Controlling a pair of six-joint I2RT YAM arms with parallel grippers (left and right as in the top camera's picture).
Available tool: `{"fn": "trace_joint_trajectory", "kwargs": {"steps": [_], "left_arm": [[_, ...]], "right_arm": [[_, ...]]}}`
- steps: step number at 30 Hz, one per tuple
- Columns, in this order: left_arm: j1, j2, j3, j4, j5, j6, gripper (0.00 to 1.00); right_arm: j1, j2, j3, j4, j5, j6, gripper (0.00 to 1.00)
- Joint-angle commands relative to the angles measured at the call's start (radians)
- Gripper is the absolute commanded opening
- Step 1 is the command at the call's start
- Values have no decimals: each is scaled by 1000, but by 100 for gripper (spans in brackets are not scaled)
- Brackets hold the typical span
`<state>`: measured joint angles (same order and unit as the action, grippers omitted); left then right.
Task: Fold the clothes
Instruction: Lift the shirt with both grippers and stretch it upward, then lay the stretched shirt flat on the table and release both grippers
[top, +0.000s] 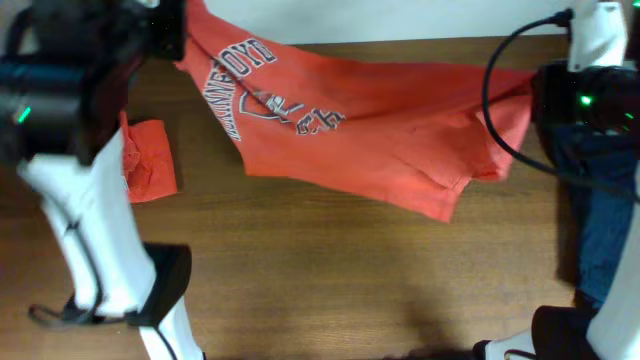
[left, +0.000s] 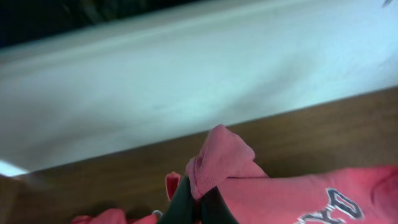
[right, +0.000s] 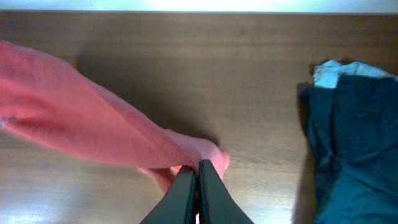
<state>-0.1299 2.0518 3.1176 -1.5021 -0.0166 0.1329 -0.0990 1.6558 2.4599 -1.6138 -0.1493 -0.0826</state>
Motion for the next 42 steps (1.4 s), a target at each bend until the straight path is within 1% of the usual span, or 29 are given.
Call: {"fn": "trace_joint_trajectory", "kwargs": {"steps": [1, 5, 6, 8, 15, 17, 22, 24, 26, 29, 31, 32, 33, 34, 36, 39, 42], "left_arm": [[2, -89, 19, 4, -73, -13, 0], [2, -76, -4, 31, -107, -24, 1], [2, -61, -35, 65, -152, -51, 0], [2, -45, -74, 109, -184, -67, 0], [2, 70, -322, 433, -194, -68, 0], [7, 127, -387, 615, -194, -69, 0], [8, 158, -391, 844, -190, -68, 1], [5, 152, -385, 890, -181, -69, 0], [3, 143, -384, 878, -178, -69, 0], [-3, 139, -384, 724, -162, -69, 0], [-4, 140, -385, 588, -145, -69, 1], [-4, 141, -387, 510, -136, -69, 1], [-4, 142, -387, 476, -137, -69, 1], [-4, 142, -387, 401, -137, -69, 0], [-5, 142, -387, 286, -137, -75, 0], [-5, 142, -387, 134, -137, -124, 0], [-5, 142, -387, 19, -137, -166, 0]], "right_arm": [[-16, -11, 92, -17, -27, -19, 4], [-16, 2, 96, 16, -28, -38, 4], [-16, 25, 96, 37, -27, -52, 4], [-16, 56, 95, 63, -27, -68, 4], [-16, 270, 95, 341, -28, -90, 4], [-16, 320, 95, 489, -28, -97, 4], [-16, 334, 104, 743, -27, -97, 4], [-19, 334, 122, 781, -28, -97, 4], [-19, 334, 127, 764, -28, -97, 4], [-19, 341, 124, 634, -28, -97, 4], [-19, 348, 124, 555, -28, -97, 4], [-19, 350, 122, 488, -28, -96, 4], [-19, 350, 121, 464, -28, -95, 4], [-19, 350, 119, 392, -29, -93, 4], [-19, 350, 119, 300, -28, -93, 4], [-19, 350, 119, 173, -28, -93, 4], [-19, 350, 119, 55, -28, -93, 4]]}}
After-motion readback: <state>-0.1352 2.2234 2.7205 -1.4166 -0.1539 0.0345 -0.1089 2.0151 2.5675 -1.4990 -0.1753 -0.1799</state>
